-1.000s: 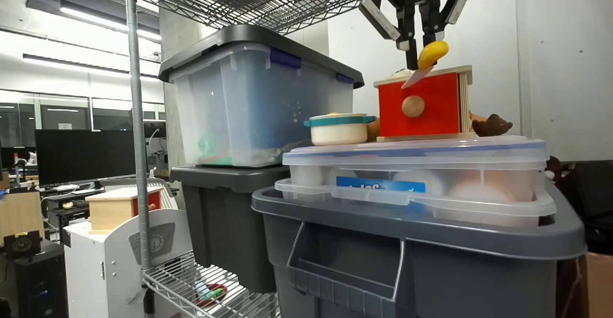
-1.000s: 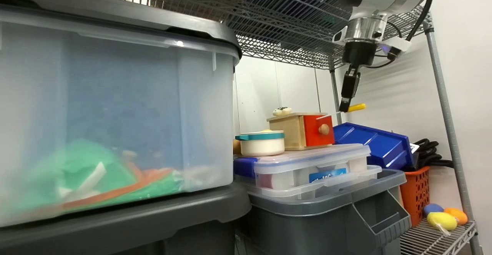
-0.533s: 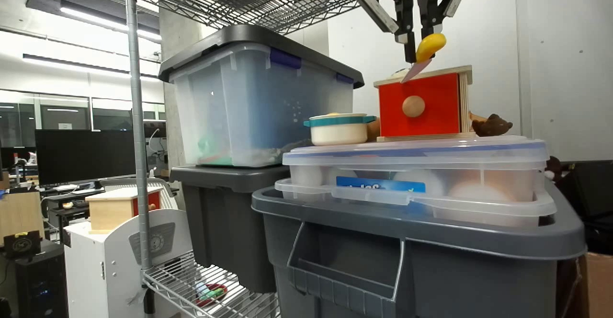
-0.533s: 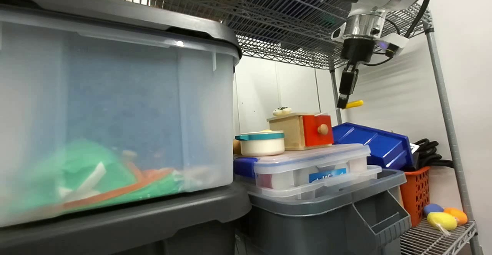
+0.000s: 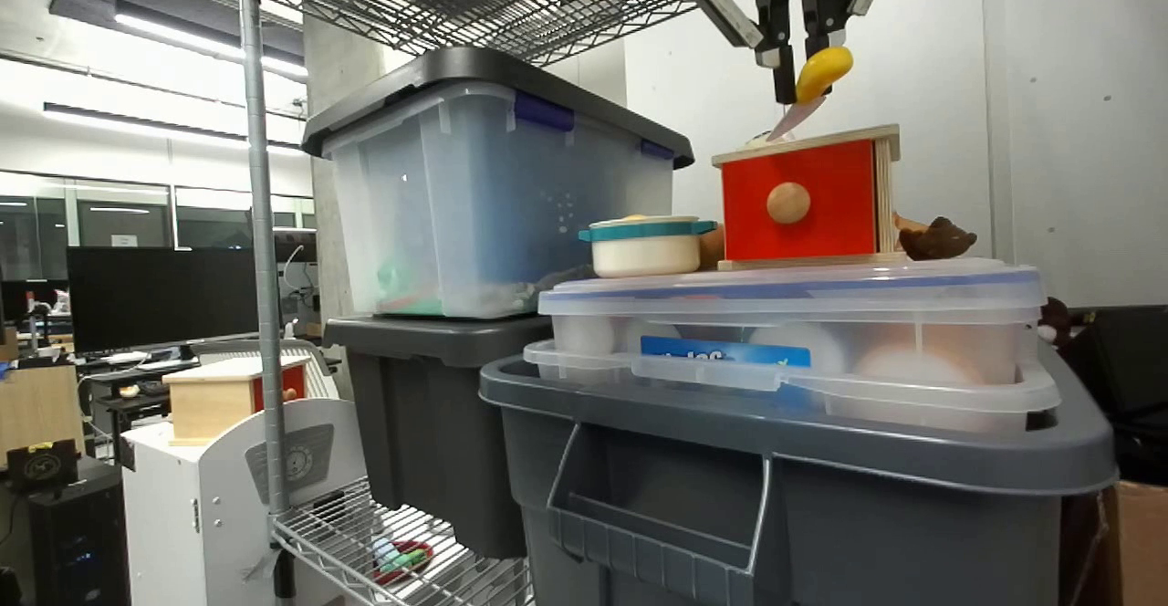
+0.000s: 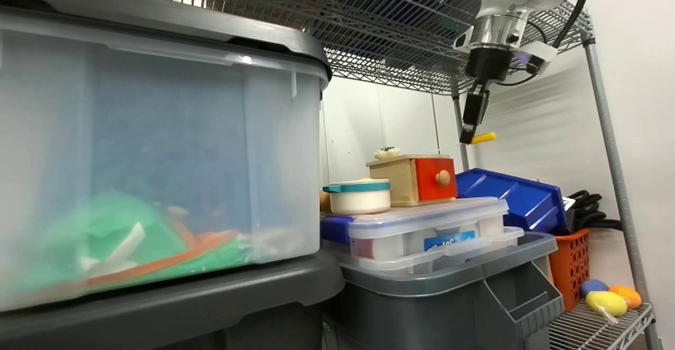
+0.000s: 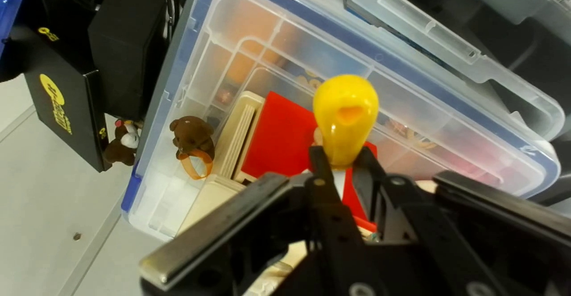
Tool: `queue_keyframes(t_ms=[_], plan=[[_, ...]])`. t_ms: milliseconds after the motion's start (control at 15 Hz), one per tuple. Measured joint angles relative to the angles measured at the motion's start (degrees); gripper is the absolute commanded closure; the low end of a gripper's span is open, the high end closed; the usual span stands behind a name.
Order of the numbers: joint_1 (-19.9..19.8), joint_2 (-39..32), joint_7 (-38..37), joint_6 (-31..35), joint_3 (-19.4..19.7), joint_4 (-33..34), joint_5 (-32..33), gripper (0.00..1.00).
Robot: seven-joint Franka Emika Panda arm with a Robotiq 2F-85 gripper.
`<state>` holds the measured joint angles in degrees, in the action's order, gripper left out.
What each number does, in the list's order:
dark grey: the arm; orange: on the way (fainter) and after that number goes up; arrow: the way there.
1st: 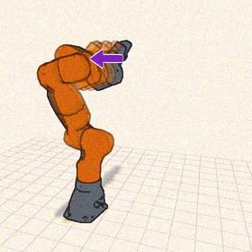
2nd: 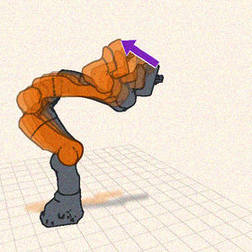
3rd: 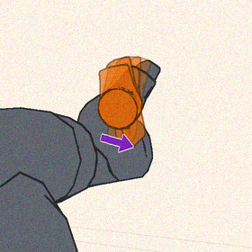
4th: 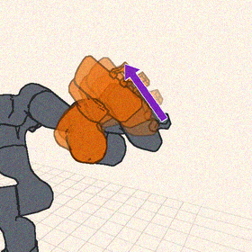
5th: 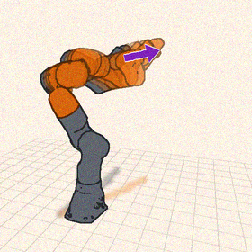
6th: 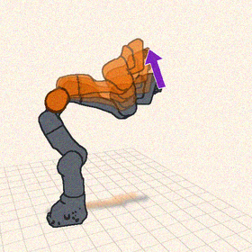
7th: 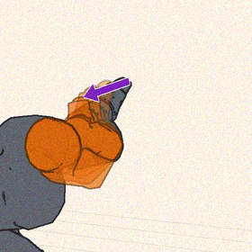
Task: Open the red drawer, pick up the knife from the top of the drawer and put it in the red drawer
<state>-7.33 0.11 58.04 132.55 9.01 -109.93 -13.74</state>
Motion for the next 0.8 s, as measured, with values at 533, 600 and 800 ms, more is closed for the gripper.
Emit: queue_keyframes(t_ms=[533, 600, 800], plan=[[-0.01, -0.06, -0.3, -0.53, 0.05, -0.05, 0.0, 0.95], [-0.03, -0.06, -0.46, -0.79, 0.07, -0.07, -0.01, 0.95], [-0.14, -0.12, -0.99, -1.42, 0.08, -0.12, -0.44, 0.95]])
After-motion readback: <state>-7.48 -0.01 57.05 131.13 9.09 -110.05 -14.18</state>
